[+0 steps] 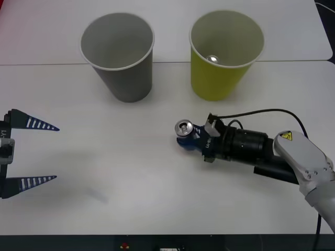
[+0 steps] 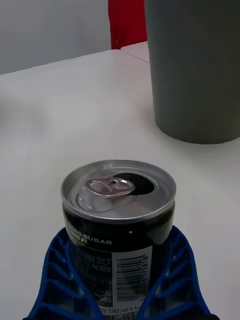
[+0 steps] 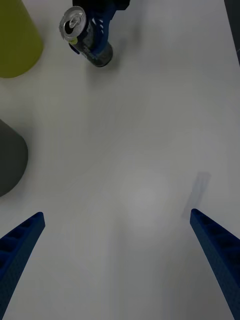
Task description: Put the can into the green bin and the plastic bottle into the gray bin
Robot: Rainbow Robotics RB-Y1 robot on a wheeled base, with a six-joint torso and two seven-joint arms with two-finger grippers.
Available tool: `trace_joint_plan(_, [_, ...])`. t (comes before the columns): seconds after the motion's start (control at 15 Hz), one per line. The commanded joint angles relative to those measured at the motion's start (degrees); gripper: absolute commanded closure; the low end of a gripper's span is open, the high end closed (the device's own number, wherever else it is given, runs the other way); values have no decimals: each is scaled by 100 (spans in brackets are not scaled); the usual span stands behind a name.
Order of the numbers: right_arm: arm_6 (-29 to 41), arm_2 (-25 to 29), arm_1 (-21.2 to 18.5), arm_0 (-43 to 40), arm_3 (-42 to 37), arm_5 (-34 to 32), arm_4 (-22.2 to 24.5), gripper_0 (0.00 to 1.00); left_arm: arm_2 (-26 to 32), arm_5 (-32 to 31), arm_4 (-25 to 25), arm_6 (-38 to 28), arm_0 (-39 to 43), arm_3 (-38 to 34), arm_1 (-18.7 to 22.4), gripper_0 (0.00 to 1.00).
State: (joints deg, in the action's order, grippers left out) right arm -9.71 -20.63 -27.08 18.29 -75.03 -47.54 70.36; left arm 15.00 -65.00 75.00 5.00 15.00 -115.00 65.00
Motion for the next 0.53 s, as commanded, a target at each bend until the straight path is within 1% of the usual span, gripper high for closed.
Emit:
trace_joint_plan(0.07, [681,-116,-359,-9,-434,-53,-14,100,0,0,0,0,0,0,0,0])
trace_joint_plan(0.53, [2738,-178,-1564,-290,-2077,35,-23,100,0,0,0,0,0,0,0,0])
